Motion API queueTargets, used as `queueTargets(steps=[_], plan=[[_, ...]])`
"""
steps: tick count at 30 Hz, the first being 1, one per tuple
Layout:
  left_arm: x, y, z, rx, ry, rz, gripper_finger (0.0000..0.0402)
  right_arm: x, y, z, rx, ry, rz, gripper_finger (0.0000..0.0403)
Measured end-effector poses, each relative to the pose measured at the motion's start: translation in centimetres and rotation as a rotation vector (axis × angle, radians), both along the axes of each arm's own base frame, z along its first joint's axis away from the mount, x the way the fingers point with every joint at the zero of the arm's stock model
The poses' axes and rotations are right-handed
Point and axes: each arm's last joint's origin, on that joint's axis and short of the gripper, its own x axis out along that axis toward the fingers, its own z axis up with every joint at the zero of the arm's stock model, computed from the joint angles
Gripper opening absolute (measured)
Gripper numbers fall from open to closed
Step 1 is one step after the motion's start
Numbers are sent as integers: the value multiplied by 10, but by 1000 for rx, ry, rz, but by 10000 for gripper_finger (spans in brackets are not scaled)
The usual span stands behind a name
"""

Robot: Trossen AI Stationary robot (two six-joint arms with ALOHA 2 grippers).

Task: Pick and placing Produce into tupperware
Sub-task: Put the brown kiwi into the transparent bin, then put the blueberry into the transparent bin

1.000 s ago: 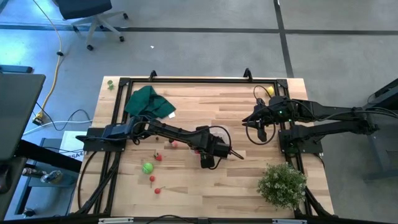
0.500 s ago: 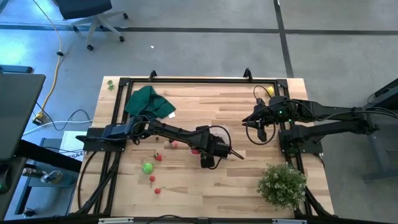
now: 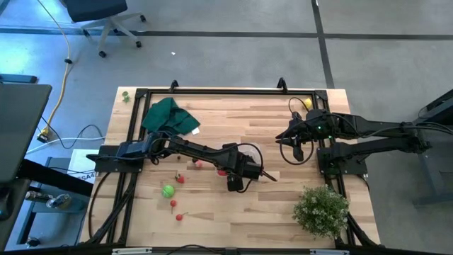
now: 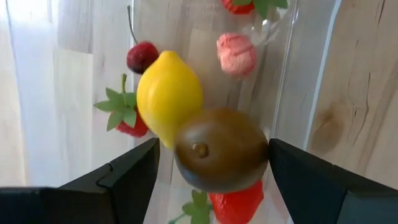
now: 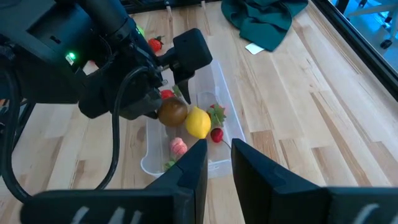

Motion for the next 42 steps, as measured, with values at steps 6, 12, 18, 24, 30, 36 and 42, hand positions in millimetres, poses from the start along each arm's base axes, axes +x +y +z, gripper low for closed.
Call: queueTargets(steps=[6, 12, 18, 24, 30, 36, 42], plan=[[1, 0, 17, 18, -6, -20, 289, 0, 0, 0, 0, 0, 0, 62], [-1, 5, 37, 43, -2, -15, 289, 0, 0, 0, 0, 0, 0, 62], [-10, 15, 73, 55, 28, 5, 289, 0, 0, 0, 0, 0, 0, 62], [-33, 30, 113, 14, -29, 18, 289, 0, 0, 0, 0, 0, 0, 62], [-59, 38, 160, 50, -137, 18, 289, 0, 0, 0, 0, 0, 0, 62], [-87, 42, 188, 105, -205, 62, 267, 0, 0, 0, 0, 0, 0, 62], [-127, 48, 167, 55, -103, 199, 231, 0, 0, 0, 0, 0, 0, 62]])
